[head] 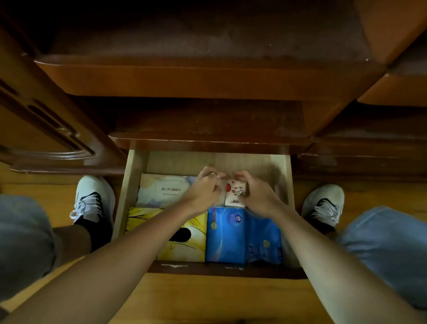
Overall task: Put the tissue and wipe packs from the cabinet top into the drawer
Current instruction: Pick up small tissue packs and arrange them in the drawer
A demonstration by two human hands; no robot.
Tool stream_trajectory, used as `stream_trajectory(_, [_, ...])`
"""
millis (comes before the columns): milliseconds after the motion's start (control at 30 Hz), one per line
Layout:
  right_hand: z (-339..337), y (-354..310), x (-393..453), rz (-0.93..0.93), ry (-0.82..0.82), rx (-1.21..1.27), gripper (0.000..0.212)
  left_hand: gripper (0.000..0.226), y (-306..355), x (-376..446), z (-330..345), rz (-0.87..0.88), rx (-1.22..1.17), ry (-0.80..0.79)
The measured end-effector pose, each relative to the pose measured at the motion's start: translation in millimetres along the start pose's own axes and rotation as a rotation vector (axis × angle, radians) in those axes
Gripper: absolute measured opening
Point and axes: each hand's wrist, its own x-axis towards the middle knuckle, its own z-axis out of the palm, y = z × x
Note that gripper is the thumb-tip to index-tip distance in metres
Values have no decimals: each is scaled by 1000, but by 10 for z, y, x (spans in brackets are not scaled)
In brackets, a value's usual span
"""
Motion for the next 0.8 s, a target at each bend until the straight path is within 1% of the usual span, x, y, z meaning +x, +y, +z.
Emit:
stream_trajectory(67, [48, 32, 6, 8, 12, 9, 69, 46, -1, 94, 61, -13, 56, -63])
stream_trajectory(133, [75, 46, 2, 22, 26, 14, 69, 57, -73, 142, 92, -39, 88, -84])
stream_trajectory(200, [80, 56, 5, 44, 25, 19, 70, 62, -199, 152, 109, -15, 207, -104])
stream_trajectory(267, [79, 57, 5, 70, 6, 49, 70, 62, -304, 166, 110, 22, 366, -133])
stream_trajectory(300, [83, 58, 9, 83, -7, 76, 70, 61, -324, 179, 103, 27, 397, -146])
stream_trajectory(400, [98, 29, 8, 108, -53, 128, 72, 59, -298, 211, 94, 26, 417, -167])
stream_trajectory(467, [90, -20, -23, 121, -81, 156, 78, 59, -251, 184, 81, 27, 426, -153])
stream_trajectory(533, [45, -90, -87, 126, -70, 139, 87, 60, -191, 129, 42, 63, 446, -106])
stream_trajectory(600, [-52, -180, -169, 109, -34, 92, 90, 58, -73, 53, -52, 99, 466, -68])
stream_trajectory(667, [-218, -312, -266, 80, -29, 51, 85, 56, 119, -39, -235, 134, 485, -48])
stream_trajectory(733, [-462, -487, -399, 39, -36, 25, 68, 52, 393, -155, -515, 184, 482, -23])
stream_trajectory(800, [-802, -690, -637, -37, -20, 25, 51, 44, 730, -305, -855, 267, 494, 39])
